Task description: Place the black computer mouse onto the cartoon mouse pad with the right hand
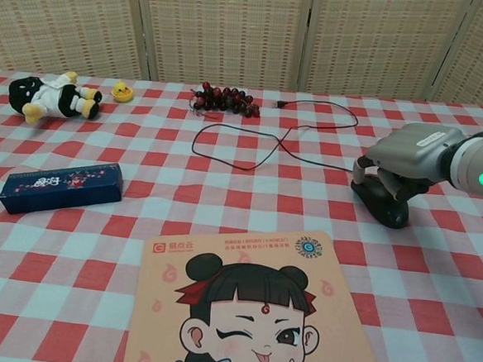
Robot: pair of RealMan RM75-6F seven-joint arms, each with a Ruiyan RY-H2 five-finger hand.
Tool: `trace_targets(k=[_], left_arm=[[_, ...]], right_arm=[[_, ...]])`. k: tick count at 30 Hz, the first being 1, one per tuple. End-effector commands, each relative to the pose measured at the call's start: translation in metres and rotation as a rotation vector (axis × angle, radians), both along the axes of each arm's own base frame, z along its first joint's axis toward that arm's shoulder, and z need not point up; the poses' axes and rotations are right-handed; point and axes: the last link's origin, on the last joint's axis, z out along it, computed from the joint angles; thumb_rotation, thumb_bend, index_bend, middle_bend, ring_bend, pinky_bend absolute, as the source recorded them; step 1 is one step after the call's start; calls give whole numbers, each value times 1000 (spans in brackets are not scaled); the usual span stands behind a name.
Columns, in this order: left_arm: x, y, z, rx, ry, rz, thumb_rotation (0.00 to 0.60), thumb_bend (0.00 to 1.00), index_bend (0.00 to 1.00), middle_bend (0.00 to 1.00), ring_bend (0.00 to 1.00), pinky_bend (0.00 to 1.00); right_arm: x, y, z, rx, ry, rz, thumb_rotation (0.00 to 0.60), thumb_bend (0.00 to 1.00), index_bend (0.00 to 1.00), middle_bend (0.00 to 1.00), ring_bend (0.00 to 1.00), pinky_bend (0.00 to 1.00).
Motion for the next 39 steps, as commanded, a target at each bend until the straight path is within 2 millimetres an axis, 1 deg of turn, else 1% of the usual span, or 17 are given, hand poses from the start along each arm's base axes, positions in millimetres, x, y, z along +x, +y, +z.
trace_targets(k=[1, 6, 11, 14, 17, 23, 27, 32, 39], left_arm=[[0, 0, 0, -2, 2, 0, 600, 232, 372, 429, 468, 646], [0, 0, -2, -8, 4, 0, 600, 232, 372, 429, 468, 646], [1, 0, -3, -11, 4, -3, 600, 232, 372, 429, 468, 646], [0, 0, -3, -12, 4, 0, 600, 232, 372, 429, 468, 646], [-1, 0, -4, -15, 6, 2, 600, 232, 372, 429, 468, 646], [1, 1, -6, -21, 10, -3, 600, 232, 372, 429, 468, 646], [3, 1, -10, -33, 12, -7, 600, 232, 372, 429, 468, 646], [4, 1, -14, -48, 14, -13, 600, 232, 372, 429, 468, 646], [4, 2, -15, -51, 10, -13, 600, 232, 371, 429, 468, 646]], right_arm=[[-3, 0, 2, -4, -4, -7, 600, 1000, 240, 980, 978, 1000], [-7, 2, 8, -13, -11, -11, 600, 1000, 240, 980, 978, 1000], [-5, 6, 13, -21, -40, 3, 600, 1000, 240, 980, 978, 1000], [-5, 11, 20, -29, -60, 15, 600, 1000, 240, 980, 978, 1000], [-8, 20, 32, -44, -69, 24, 600, 1000, 240, 980, 978, 1000], [-25, 42, 51, -63, -62, 16, 600, 1000, 240, 986, 978, 1000], [-38, 52, 59, -77, -54, -10, 600, 1000, 240, 998, 978, 1000], [-55, 58, 62, -90, -49, -53, 600, 1000, 240, 1000, 979, 1000], [-74, 57, 58, -99, -47, -106, 600, 1000, 228, 1000, 980, 1000]])
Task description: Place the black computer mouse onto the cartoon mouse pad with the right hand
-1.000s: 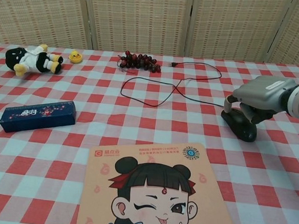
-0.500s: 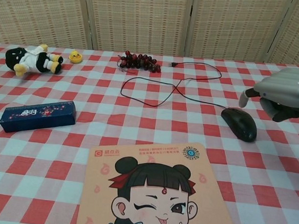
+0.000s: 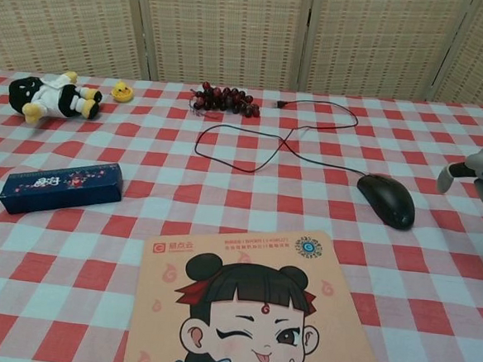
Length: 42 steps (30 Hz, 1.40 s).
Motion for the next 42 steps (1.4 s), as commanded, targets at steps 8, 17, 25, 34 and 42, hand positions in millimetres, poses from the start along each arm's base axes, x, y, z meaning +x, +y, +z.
trace_targets(k=[8, 17, 25, 34, 42], left_arm=[[0, 0, 1, 2, -2, 1, 600, 232, 371, 429, 468, 646], [0, 0, 1, 2, -4, 0, 600, 232, 371, 429, 468, 646], [0, 0, 1, 1, -4, -1, 600, 232, 371, 429, 468, 646], [0, 0, 2, 4, -7, 0, 600, 232, 371, 429, 468, 646], [0, -1, 2, 4, -6, 0, 600, 232, 371, 429, 468, 646]], right_arm=[[-13, 3, -14, 17, -17, -51, 600, 1000, 107, 1000, 988, 1000], [-16, 10, -20, 45, -21, -63, 600, 1000, 102, 1000, 993, 1000], [-16, 14, -26, 64, -23, -63, 600, 1000, 102, 1000, 994, 1000], [-8, 19, -33, 91, -38, -40, 600, 1000, 102, 1000, 994, 1000], [5, 20, -40, 111, -51, -6, 600, 1000, 102, 1000, 994, 1000]])
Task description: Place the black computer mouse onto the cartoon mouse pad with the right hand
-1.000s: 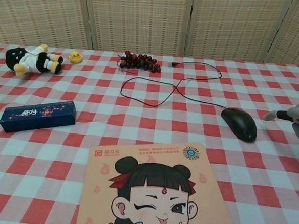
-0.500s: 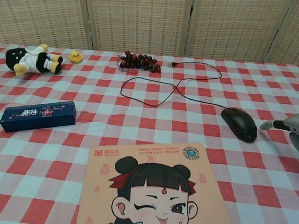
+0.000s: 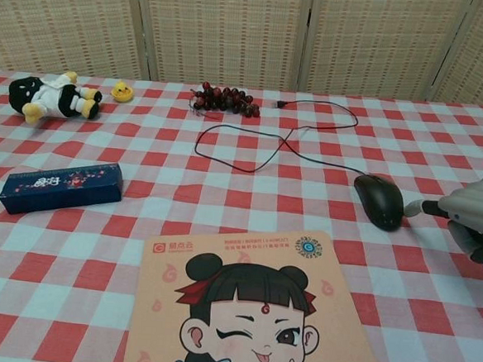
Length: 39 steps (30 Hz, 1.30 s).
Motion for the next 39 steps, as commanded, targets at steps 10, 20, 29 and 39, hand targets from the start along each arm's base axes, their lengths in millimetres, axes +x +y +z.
trace_targets(k=[10, 20, 29, 39], left_arm=[[-1, 0, 1, 2, -1, 5, 600, 232, 371, 429, 468, 646], [-3, 0, 3, 8, -6, 12, 600, 232, 372, 429, 468, 646], [0, 0, 0, 2, 2, 5, 600, 232, 371, 429, 468, 646], [-4, 1, 4, 10, -6, 18, 600, 232, 371, 429, 468, 646]], right_arm=[[26, -1, -15, 35, -28, 56, 600, 1000, 102, 1000, 994, 1000], [44, 15, 6, 57, -69, 123, 600, 954, 102, 1000, 994, 1000], [66, -4, 31, -37, -104, 254, 600, 10, 118, 1000, 994, 1000], [90, -37, 22, -16, -62, 297, 600, 0, 118, 981, 957, 1000]])
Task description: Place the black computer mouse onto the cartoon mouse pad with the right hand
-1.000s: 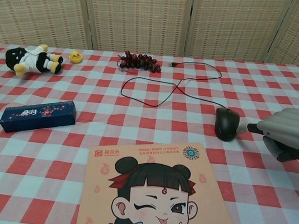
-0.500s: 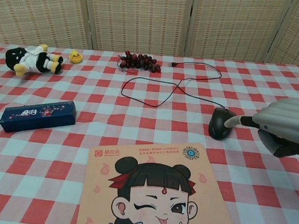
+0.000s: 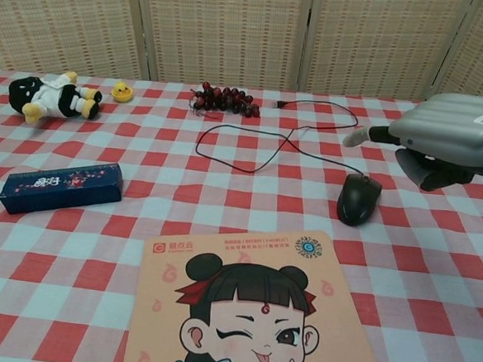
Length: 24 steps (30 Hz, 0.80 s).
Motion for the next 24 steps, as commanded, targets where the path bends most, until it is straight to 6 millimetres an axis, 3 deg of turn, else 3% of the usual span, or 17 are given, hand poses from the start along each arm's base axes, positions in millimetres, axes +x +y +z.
trace_targets(k=[1, 10, 15, 18, 20, 24], left_arm=[[-1, 0, 2, 5, -2, 2, 600, 232, 371, 429, 468, 646], [-2, 0, 8, 22, -13, 6, 600, 232, 371, 429, 468, 646], [-3, 1, 9, 26, -17, 8, 600, 232, 371, 429, 468, 646], [-3, 1, 9, 24, -16, 7, 600, 232, 371, 429, 468, 646], [-3, 1, 8, 23, -15, 8, 600, 232, 371, 429, 468, 646], [-3, 1, 8, 23, -14, 8, 600, 232, 371, 429, 468, 646]], right_arm=[[10, -11, -6, 7, 26, 8, 600, 0, 118, 968, 951, 1000], [24, -22, -15, -3, 93, -19, 600, 0, 96, 837, 889, 1000], [26, -23, -14, -32, 114, -29, 600, 0, 89, 617, 746, 1000], [26, -24, -14, -48, 114, -27, 600, 0, 89, 536, 671, 990], [26, -26, -14, -61, 114, -25, 600, 0, 89, 548, 674, 983], [25, -31, -15, -69, 133, -32, 600, 0, 89, 794, 829, 992]])
